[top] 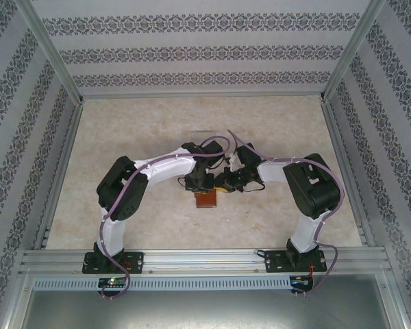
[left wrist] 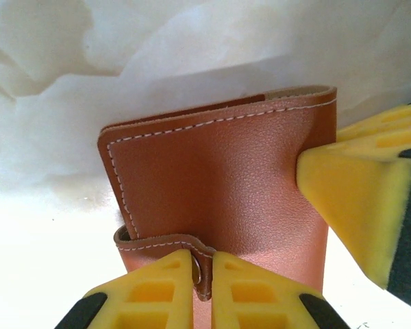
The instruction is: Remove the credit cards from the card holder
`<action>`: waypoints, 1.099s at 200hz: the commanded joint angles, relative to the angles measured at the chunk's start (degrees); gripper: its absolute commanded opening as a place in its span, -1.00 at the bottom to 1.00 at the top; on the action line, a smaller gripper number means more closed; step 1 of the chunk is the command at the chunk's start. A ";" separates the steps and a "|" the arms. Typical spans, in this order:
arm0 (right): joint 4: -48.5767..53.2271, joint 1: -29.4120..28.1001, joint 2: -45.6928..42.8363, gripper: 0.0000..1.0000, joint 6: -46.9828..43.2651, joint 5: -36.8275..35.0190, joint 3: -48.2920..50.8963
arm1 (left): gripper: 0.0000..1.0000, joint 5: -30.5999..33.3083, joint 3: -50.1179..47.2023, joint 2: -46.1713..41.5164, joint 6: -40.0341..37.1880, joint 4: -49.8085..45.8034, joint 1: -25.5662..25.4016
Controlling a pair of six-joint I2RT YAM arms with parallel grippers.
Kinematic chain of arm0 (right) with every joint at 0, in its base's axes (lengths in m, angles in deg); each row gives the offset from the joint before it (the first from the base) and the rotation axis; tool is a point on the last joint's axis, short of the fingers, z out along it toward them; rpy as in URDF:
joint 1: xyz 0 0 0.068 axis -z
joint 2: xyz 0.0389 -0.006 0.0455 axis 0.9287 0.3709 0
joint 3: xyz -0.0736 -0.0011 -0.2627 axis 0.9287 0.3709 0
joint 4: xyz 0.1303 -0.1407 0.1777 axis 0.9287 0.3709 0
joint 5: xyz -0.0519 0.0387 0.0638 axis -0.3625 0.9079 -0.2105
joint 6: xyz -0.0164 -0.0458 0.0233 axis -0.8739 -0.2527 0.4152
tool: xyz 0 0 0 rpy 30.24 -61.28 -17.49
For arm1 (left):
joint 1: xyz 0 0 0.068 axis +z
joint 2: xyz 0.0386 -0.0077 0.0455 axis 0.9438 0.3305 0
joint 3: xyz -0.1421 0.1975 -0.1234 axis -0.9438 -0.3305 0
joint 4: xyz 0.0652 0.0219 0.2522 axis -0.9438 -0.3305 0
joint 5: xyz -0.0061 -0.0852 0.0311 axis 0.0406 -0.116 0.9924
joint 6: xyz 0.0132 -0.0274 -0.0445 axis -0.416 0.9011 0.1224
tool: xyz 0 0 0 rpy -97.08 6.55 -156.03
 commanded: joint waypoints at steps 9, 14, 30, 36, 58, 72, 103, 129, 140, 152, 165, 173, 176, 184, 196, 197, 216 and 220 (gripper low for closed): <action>5.99 -1.04 0.19 -0.77 -2.43 -3.52 -0.13 | -0.78 2.44 -0.76 -4.20 -1.16 -2.09 0.68; 6.28 -1.00 0.21 -0.77 -2.62 -3.69 -0.22 | -0.77 2.46 -1.12 -4.72 -1.18 -2.03 0.98; 7.66 -1.01 0.10 -0.77 -3.20 -4.53 -0.77 | -0.78 2.10 -2.92 -6.27 -1.17 -1.49 1.94; 8.29 -1.01 0.10 -0.77 -3.39 -4.88 -0.97 | -0.78 1.99 -3.63 -6.90 -1.19 -1.17 2.33; 10.99 -1.13 -0.37 -0.70 -4.14 -6.76 -2.08 | -0.78 0.88 -6.96 -9.25 -0.85 0.60 3.82; 12.38 -1.32 -0.68 -0.60 -4.35 -7.88 -2.79 | -0.79 -2.12 -10.40 -10.96 -0.41 3.91 5.17; 15.43 -2.05 -2.24 -0.37 -3.99 -9.86 -4.52 | -0.81 -9.04 -18.37 -14.12 1.64 12.44 8.06; 20.23 -3.15 -4.16 -0.16 -4.08 -13.93 -6.78 | -0.82 -12.46 -22.32 -14.88 1.53 16.39 9.75; 22.90 -4.05 -4.98 -0.05 -4.17 -16.48 -8.23 | -0.83 -13.61 -23.83 -15.12 1.52 18.01 10.55; 26.43 -5.27 -5.60 0.09 -4.22 -20.29 -10.06 | -0.83 -14.84 -25.48 -15.45 1.41 19.62 11.42; 30.49 -7.04 -5.93 0.23 -3.93 -24.49 -12.35 | -0.83 -16.25 -27.22 -15.75 1.49 21.64 12.35; 32.40 -8.14 -5.90 0.30 -3.71 -26.71 -13.72 | -0.84 -17.22 -28.48 -15.84 1.56 23.20 12.86; 32.83 -8.54 -5.93 0.33 -3.63 -27.28 -14.05 | -0.84 -17.57 -28.89 -15.84 1.60 23.77 13.08; 34.37 -9.46 -5.96 0.39 -3.11 -28.77 -15.19 | -0.85 -18.55 -29.94 -15.78 1.89 25.20 13.65; 36.34 -10.83 -5.89 0.49 -2.39 -30.98 -16.92 | -0.86 -20.11 -31.39 -15.75 2.14 27.34 14.38; 36.52 -10.97 -5.88 0.50 -2.31 -31.14 -17.10 | -0.86 -20.18 -31.50 -15.80 2.16 27.51 14.50; 40.39 -13.45 -4.96 0.73 -1.56 -35.29 -20.54 | -0.87 -21.66 -33.38 -15.84 2.53 30.08 15.46; 41.03 -13.93 -4.51 0.77 -1.43 -35.88 -21.28 | -0.88 -21.98 -33.69 -15.84 2.49 30.42 15.65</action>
